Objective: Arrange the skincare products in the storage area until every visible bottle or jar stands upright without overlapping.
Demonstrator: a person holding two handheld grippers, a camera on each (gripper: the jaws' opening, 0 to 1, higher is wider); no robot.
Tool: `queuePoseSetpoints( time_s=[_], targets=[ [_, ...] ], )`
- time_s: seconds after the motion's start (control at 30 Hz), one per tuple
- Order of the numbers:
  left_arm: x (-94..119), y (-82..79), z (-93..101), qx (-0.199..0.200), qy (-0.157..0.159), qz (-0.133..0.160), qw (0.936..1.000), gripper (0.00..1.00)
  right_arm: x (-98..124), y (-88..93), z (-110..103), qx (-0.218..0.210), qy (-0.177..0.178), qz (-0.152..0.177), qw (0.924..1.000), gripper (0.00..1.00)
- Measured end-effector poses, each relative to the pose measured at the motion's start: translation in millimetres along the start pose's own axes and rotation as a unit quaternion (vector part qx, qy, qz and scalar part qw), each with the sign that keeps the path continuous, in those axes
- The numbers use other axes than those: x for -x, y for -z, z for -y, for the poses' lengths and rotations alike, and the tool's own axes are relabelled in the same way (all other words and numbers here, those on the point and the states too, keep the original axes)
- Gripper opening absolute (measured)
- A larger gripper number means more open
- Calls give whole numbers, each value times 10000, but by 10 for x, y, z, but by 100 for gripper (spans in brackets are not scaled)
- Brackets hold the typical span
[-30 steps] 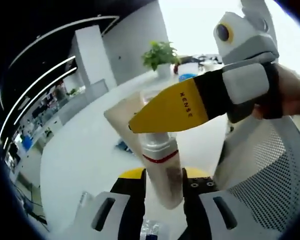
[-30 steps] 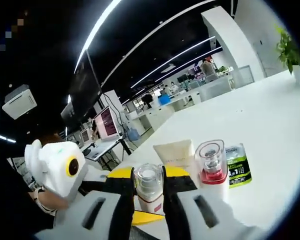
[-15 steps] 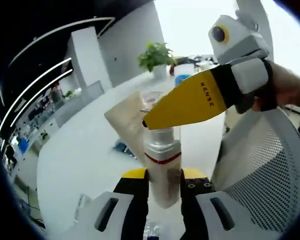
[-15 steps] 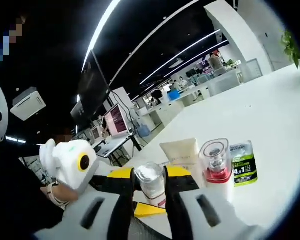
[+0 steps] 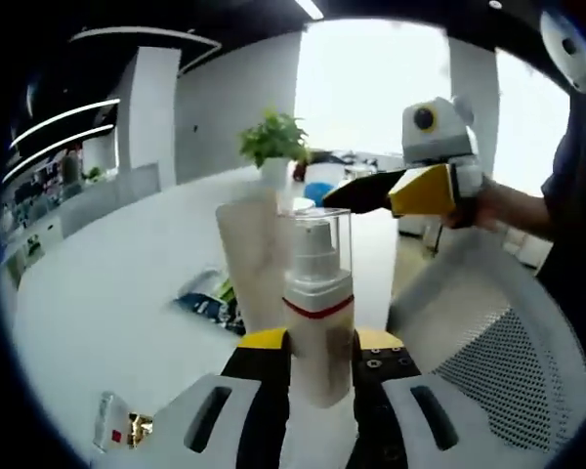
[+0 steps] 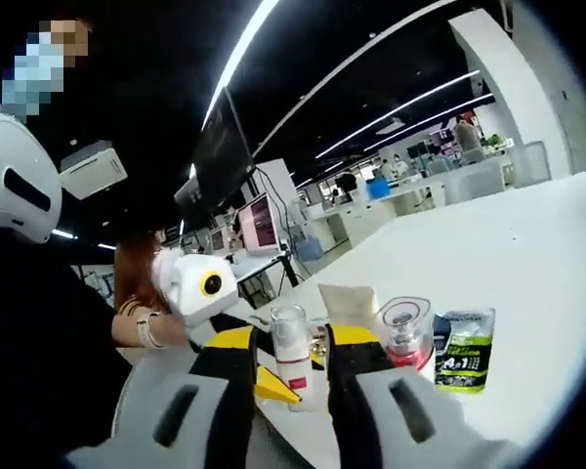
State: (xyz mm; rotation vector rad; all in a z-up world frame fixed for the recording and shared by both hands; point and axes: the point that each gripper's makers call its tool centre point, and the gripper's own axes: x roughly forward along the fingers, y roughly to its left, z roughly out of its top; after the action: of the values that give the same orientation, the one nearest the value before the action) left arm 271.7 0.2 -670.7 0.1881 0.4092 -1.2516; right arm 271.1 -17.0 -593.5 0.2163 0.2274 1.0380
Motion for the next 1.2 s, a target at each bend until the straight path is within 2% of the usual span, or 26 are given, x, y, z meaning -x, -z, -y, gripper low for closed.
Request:
queuePoseSetpoints(
  time_s=[0.07, 0.17, 0.23, 0.27, 0.33, 0.47, 0.7, 0.8, 0.97, 1.13, 1.2],
  targets=[
    [-43, -30, 100, 195, 291, 99, 9993, 20, -2, 17, -25, 129, -133, -96, 9998, 29],
    [-92, -32, 212, -47, 646, 52, 9979, 20, -23, 71, -72, 364, -374, -278, 9982, 30],
    [-130, -43, 236, -117, 732, 29, 9972, 20, -39, 64, -107, 361, -519, -222, 9978, 29],
    [-143, -37, 277, -208, 893, -21, 9958, 20, -42, 44, -165, 451, -754, -129, 9961, 28],
    [-154, -65, 309, -275, 1037, 44, 9942, 20, -35, 47, -144, 408, -768, -118, 9961, 27],
    [-186, -62, 320, -267, 1174, 30, 9927, 20, -3, 16, -158, 354, -1033, 15, 9940, 25],
    [-228, -65, 389, -403, 1510, 12, 9877, 20, -41, 85, -175, 315, -1223, -87, 9920, 24],
    [-260, -45, 381, -464, 1553, -40, 9868, 20, -48, 106, -174, 403, -1245, -129, 9913, 22],
    [-344, 59, 290, -752, 1282, -333, 9883, 21, -93, 199, -98, 653, -1036, -249, 9922, 20],
    [-380, 162, 219, -687, 1092, -619, 9897, 21, -144, 287, -19, 730, -877, -413, 9926, 20],
    [-382, 168, 188, -576, 1013, -620, 9912, 21, -150, 317, 0, 844, -863, -457, 9916, 19]
  ],
)
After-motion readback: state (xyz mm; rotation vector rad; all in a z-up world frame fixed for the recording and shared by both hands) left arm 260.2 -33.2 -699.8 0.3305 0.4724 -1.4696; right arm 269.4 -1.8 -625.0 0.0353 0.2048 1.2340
